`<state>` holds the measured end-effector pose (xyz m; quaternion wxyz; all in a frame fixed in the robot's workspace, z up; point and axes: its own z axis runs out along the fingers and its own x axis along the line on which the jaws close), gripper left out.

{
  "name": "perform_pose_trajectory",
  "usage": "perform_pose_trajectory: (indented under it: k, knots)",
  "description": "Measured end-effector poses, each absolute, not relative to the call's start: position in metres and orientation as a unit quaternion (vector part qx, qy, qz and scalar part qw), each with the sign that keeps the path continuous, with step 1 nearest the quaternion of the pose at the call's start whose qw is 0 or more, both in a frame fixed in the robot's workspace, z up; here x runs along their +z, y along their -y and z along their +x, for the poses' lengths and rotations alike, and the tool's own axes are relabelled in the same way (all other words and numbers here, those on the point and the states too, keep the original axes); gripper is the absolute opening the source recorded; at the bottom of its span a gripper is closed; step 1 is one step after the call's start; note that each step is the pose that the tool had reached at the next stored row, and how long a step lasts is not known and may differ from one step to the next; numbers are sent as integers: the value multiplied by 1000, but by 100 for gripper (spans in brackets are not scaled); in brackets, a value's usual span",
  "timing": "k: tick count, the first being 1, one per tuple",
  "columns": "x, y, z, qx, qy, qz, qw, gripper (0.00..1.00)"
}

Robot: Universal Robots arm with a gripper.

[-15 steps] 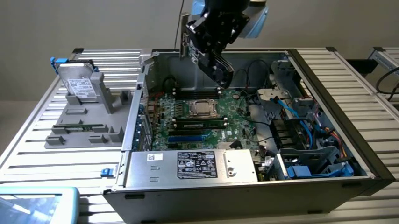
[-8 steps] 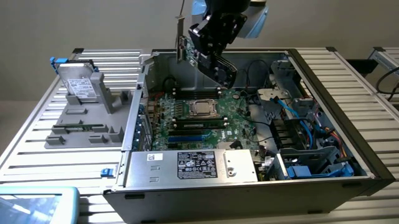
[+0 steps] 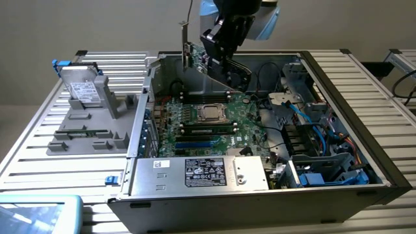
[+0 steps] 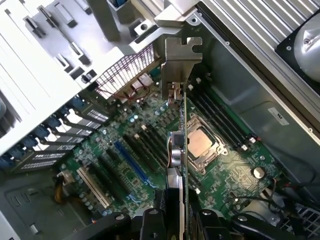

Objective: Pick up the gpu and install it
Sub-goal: 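Insert the gpu into the slot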

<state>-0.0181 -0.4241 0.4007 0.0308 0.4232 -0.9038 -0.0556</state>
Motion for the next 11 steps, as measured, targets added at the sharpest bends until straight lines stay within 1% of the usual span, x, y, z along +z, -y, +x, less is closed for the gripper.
perform_pose_trajectory:
  k: [5,11]
  knots:
    - [399,424,-18,-51,884,464,26,28]
    - [397,424,-18,-48,857,512,26,28]
